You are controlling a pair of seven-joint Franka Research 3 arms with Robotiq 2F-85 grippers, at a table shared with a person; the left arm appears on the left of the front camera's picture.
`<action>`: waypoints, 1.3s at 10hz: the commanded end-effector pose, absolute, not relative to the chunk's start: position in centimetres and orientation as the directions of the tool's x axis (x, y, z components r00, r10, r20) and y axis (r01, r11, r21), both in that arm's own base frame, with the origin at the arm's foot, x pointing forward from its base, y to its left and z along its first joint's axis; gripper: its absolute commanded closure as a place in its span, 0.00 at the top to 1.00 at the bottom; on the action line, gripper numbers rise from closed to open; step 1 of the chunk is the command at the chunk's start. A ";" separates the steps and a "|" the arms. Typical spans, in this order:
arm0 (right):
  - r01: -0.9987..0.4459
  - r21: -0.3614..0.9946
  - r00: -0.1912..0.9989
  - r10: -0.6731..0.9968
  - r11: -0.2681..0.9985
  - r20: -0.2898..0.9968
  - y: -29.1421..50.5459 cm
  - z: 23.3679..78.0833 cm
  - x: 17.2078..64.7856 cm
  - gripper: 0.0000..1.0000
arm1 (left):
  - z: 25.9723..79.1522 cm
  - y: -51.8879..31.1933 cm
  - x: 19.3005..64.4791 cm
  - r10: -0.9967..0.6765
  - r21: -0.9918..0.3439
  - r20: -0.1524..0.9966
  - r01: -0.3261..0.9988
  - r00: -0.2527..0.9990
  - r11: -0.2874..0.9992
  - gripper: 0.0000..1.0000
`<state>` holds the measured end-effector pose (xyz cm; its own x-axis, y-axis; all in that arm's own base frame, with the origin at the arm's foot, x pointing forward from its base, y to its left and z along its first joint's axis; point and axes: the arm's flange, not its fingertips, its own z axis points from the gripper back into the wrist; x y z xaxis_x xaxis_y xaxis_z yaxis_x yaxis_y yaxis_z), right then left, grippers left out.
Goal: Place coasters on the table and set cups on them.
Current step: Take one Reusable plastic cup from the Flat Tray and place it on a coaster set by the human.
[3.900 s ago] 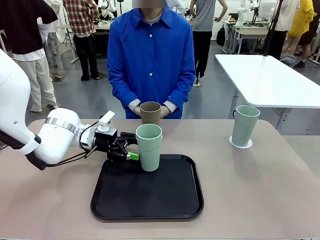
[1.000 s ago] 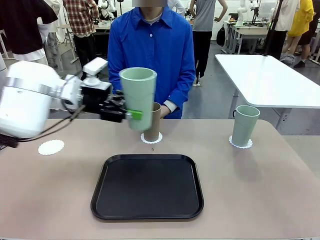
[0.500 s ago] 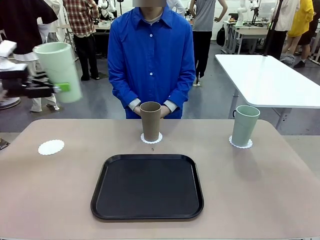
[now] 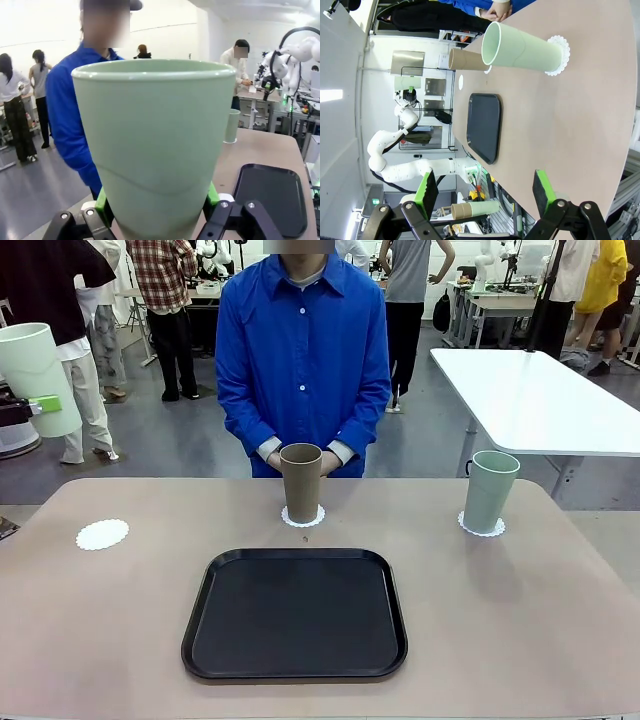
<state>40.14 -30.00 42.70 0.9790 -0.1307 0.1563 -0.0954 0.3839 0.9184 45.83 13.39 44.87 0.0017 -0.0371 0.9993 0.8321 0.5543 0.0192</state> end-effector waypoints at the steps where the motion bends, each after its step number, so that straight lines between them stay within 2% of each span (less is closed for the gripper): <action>1: -0.086 0.917 0.980 -0.134 0.389 0.149 -29.9 42.8 40.2 1.00 | 44.3 14.7 47.3 0.003 -0.026 1.000 0.795 0.030 0.606 0.83; 3: -0.086 0.917 0.980 -0.134 0.389 0.149 -29.9 42.8 40.2 1.00 | 44.0 15.9 47.5 -0.018 -0.013 0.999 0.750 0.033 0.661 0.83; 11: -0.086 0.917 0.980 -0.134 0.389 0.149 -29.9 42.8 40.2 1.00 | 42.9 16.0 47.3 -0.032 -0.016 0.998 0.770 0.047 0.637 0.83; 13: -0.086 0.917 0.980 -0.134 0.389 0.149 -29.9 42.8 40.2 1.00 | 39.7 16.3 50.1 -0.043 -0.028 0.997 0.820 0.064 0.572 0.83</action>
<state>40.15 -29.98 42.70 0.9791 -0.1303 0.1564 -0.0956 0.3838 0.9185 48.39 15.87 41.03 0.0689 -0.0290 0.9972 0.7866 0.6164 -0.0364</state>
